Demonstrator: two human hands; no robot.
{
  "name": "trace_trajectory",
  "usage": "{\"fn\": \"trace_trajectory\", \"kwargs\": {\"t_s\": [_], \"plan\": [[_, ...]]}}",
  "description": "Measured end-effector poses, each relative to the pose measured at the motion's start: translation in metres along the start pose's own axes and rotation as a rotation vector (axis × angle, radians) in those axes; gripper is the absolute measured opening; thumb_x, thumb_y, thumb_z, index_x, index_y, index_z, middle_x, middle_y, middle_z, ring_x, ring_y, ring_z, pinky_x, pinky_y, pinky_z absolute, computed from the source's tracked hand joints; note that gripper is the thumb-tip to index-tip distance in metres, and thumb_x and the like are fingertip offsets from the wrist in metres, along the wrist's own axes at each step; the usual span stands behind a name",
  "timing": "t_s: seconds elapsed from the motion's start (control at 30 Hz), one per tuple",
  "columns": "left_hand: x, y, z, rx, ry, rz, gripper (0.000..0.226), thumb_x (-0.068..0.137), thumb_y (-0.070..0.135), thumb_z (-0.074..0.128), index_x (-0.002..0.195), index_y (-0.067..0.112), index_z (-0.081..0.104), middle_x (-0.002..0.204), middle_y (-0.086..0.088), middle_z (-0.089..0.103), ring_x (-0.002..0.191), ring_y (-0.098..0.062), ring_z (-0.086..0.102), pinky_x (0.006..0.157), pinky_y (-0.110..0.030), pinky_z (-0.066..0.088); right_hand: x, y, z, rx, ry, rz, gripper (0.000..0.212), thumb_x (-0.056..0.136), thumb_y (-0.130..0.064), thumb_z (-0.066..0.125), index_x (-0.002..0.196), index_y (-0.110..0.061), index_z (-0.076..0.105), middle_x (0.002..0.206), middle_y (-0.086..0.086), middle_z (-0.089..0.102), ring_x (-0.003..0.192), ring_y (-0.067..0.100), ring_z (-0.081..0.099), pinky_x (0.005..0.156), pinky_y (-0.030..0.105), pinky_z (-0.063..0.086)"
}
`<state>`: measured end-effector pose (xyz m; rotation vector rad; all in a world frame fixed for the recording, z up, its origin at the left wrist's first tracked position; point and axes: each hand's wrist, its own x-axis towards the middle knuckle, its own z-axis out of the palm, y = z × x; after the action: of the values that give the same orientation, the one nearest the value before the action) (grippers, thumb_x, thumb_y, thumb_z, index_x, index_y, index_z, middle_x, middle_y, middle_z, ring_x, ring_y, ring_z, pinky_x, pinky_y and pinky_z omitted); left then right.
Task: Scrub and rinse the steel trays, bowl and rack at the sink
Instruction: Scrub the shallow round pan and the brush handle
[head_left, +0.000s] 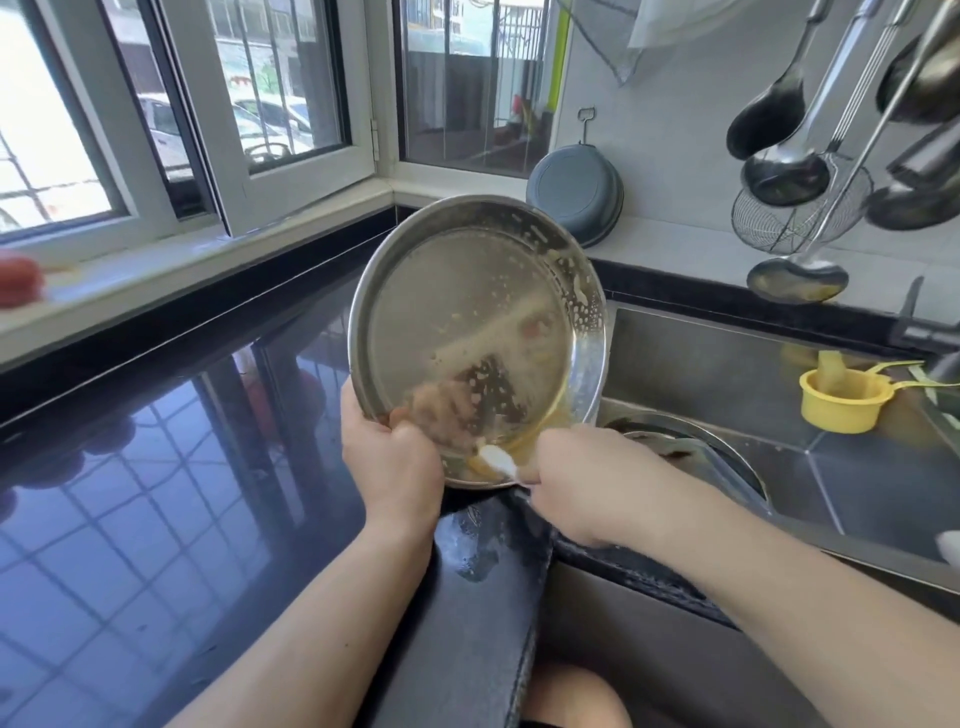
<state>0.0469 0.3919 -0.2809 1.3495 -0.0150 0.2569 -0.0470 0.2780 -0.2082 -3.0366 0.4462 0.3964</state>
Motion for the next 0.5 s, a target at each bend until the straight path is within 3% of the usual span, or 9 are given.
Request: {"fn": "trace_trajectory", "kwargs": {"t_s": [0.1, 0.13, 0.23, 0.3, 0.33, 0.5], "plan": [[0.003, -0.005, -0.004, 0.013, 0.025, -0.030, 0.051, 0.087, -0.011, 0.048, 0.107, 0.033, 0.063, 0.096, 0.011, 0.069, 0.091, -0.009, 0.066, 0.084, -0.027, 0.055, 0.004, -0.003, 0.000, 0.125, -0.086, -0.072, 0.034, 0.098, -0.018, 0.049, 0.123, -0.021, 0.071, 0.098, 0.002, 0.070, 0.083, 0.024, 0.064, 0.081, 0.037, 0.059], [0.008, -0.003, -0.006, 0.002, 0.035, -0.050, 0.044, 0.087, -0.010, 0.049, 0.102, 0.028, 0.064, 0.094, 0.006, 0.068, 0.087, -0.012, 0.064, 0.080, -0.029, 0.054, 0.004, -0.001, -0.001, 0.131, -0.092, -0.082, 0.034, 0.098, -0.018, 0.050, 0.124, -0.025, 0.071, 0.094, -0.001, 0.068, 0.083, 0.024, 0.062, 0.078, 0.033, 0.057], [0.038, 0.015, -0.015, -0.019, 0.026, -0.121, 0.032, 0.087, -0.007, 0.053, 0.084, 0.022, 0.065, 0.082, 0.000, 0.064, 0.079, -0.018, 0.060, 0.067, -0.031, 0.050, 0.002, 0.009, 0.002, 0.093, -0.070, -0.077, 0.033, 0.095, -0.017, 0.051, 0.111, -0.034, 0.074, 0.072, -0.008, 0.049, 0.068, 0.020, 0.051, 0.060, 0.029, 0.041], [0.057, 0.027, -0.021, 0.028, -0.050, -0.126, 0.030, 0.091, -0.004, 0.056, 0.077, 0.022, 0.066, 0.070, 0.005, 0.065, 0.072, -0.017, 0.060, 0.063, -0.029, 0.049, -0.001, 0.010, 0.005, 0.075, -0.050, -0.064, 0.024, 0.093, -0.016, 0.051, 0.092, -0.034, 0.067, 0.072, -0.006, 0.045, 0.063, 0.018, 0.047, 0.055, 0.028, 0.036], [0.060, 0.030, -0.023, 0.064, -0.076, -0.107, 0.031, 0.093, -0.003, 0.057, 0.075, 0.021, 0.066, 0.064, 0.009, 0.065, 0.068, -0.014, 0.059, 0.062, -0.028, 0.048, -0.002, 0.010, 0.007, 0.050, -0.034, -0.063, 0.020, 0.093, -0.017, 0.050, 0.091, -0.030, 0.065, 0.074, -0.004, 0.047, 0.064, 0.018, 0.048, 0.055, 0.029, 0.036], [0.045, 0.025, -0.021, 0.248, -0.022, 0.078, 0.024, 0.094, 0.000, 0.053, 0.086, 0.018, 0.066, 0.073, 0.001, 0.061, 0.061, -0.012, 0.051, 0.060, -0.030, 0.045, -0.003, 0.022, -0.008, -0.140, 0.057, 0.015, 0.031, 0.097, -0.017, 0.051, 0.121, -0.029, 0.067, 0.087, 0.000, 0.054, 0.069, 0.022, 0.051, 0.066, 0.033, 0.044]]}}
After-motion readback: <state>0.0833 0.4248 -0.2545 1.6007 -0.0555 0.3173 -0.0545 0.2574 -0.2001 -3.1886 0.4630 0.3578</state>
